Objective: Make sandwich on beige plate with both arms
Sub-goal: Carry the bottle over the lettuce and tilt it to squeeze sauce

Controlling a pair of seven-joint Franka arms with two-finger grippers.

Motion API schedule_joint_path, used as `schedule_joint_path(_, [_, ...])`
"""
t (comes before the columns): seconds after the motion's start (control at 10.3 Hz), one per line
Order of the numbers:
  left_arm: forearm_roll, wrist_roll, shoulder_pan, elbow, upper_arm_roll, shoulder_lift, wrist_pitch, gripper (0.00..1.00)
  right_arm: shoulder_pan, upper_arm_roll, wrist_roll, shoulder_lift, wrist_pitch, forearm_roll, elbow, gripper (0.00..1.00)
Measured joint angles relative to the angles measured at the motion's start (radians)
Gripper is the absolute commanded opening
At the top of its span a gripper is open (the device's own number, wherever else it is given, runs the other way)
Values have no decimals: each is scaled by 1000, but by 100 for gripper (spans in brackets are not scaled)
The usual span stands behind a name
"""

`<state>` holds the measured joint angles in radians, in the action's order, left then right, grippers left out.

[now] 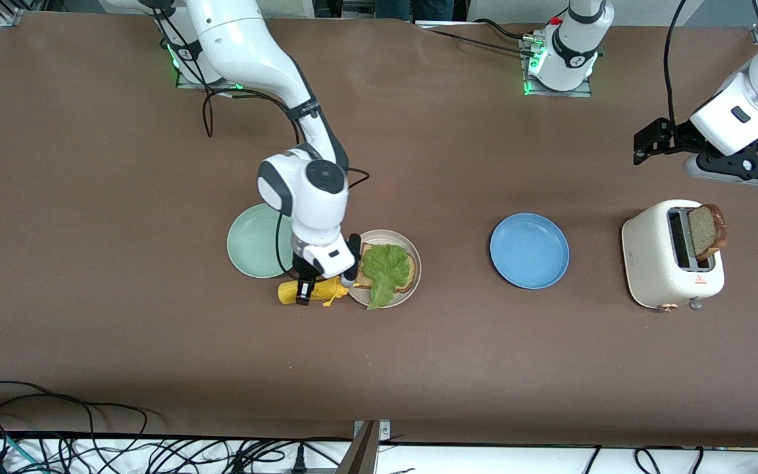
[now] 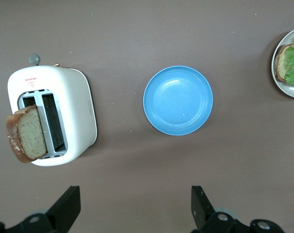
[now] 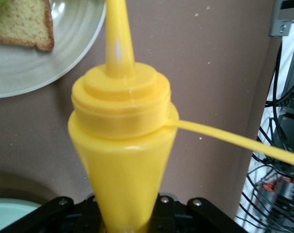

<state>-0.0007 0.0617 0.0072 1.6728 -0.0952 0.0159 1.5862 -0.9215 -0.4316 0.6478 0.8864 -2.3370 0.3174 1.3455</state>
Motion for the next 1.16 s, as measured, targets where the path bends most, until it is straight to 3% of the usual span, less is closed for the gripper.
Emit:
schedule_joint_path(0.29, [0,0,0,0,1,0,0,100,-85,-11,-172,72,178,239,-81,0])
schedule_joint_path(0.68, [1,4,87,0,8,-25,0,100,-150,-15,-290,94,347,468,-88,0])
schedule_joint_path(0.87, [1,55,169,1,13,-67,10,100,-176,-16,-323,110,378,496,-88,0])
schedule_joint_path(1.16, [6,165,271,2,16,-172,128,100,-194,-19,-369,141,388,509,-89,0])
